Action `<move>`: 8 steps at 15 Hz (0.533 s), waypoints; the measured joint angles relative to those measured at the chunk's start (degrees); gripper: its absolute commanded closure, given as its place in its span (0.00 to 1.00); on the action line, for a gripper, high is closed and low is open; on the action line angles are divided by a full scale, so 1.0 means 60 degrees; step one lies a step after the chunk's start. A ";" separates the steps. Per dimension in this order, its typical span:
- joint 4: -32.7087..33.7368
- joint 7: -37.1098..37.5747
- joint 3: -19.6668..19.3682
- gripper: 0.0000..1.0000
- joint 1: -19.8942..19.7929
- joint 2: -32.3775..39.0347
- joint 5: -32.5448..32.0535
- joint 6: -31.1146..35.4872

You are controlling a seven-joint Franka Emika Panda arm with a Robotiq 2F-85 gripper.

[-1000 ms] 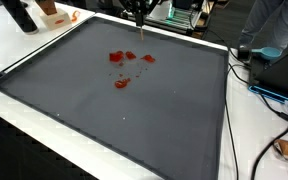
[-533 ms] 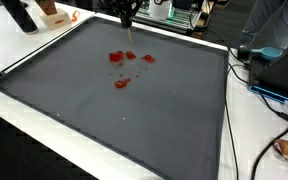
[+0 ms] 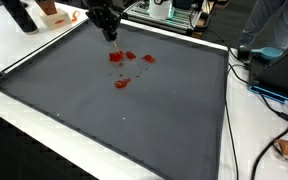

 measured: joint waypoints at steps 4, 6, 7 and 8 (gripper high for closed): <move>0.0054 -0.0025 -0.0022 0.97 -0.0233 0.0361 0.0320 0.0143; 0.0055 -0.0025 -0.0048 0.97 -0.0323 0.0384 0.0360 0.0146; 0.0057 -0.0025 -0.0072 0.97 -0.0360 0.0379 0.0361 0.0146; 0.0057 -0.0025 -0.0102 0.97 -0.0394 0.0373 0.0361 0.0146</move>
